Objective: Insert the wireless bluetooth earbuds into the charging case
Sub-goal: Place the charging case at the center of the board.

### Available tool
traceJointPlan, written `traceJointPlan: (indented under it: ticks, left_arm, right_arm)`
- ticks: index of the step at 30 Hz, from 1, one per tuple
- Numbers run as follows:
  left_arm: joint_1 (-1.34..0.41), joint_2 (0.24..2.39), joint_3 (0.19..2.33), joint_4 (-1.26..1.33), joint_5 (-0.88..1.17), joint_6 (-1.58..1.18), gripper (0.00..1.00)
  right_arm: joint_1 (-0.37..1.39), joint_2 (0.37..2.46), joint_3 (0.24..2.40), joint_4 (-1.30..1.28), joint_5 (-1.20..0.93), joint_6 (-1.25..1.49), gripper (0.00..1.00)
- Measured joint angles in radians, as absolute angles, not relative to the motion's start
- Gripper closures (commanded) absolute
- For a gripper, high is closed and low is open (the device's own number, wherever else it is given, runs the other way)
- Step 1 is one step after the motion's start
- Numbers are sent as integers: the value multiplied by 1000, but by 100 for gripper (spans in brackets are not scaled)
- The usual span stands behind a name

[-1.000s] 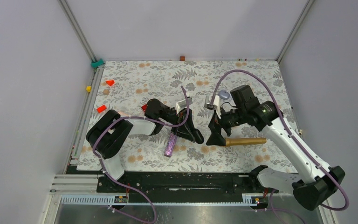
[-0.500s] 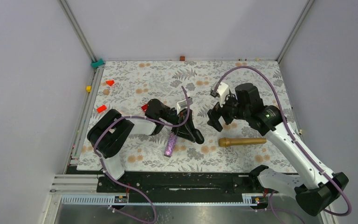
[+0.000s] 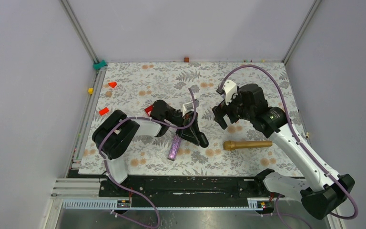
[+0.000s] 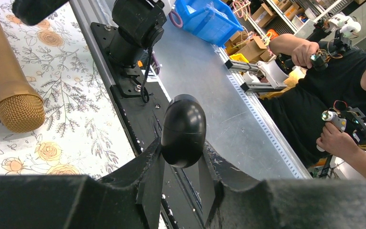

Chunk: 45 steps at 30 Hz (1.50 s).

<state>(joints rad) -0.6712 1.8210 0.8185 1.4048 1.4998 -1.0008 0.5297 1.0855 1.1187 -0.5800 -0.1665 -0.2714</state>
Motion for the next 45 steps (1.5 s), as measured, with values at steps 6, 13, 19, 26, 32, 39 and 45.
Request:
traceJointPlan:
  ticks: [6,13,19,26,32,39,45]
  left_arm:
    - [-671,1827,864,1409,1536,-1038,89]
    - [-671,1852,921,1409,1547,-1085,88]
    - [-653,1886,947,1409,1550,-1105,88]
    - [-607,1887,930,1410,1521,-1050,88]
    - [-524,1866,859,1407,1416,-962,88]
    - [-415,1798,751,1361,1223,-820,87]
    - [-405,1594,649,1054,973,-491,94]
  right_arm:
    - [530,1068,1118,-577,-167,-271,0]
    - [530,1054,1117,-575,-167,-272,0]
    - [530,1054,1117,-574,-166,-272,1]
    - [529,1053,1106,-561,-150,-272,1]
    - [527,1057,1096,-530,-103,-271,0]
    - [518,1082,1077,-485,-31,-271,1]
    - [495,1113,1058,-452,36,-272,1]
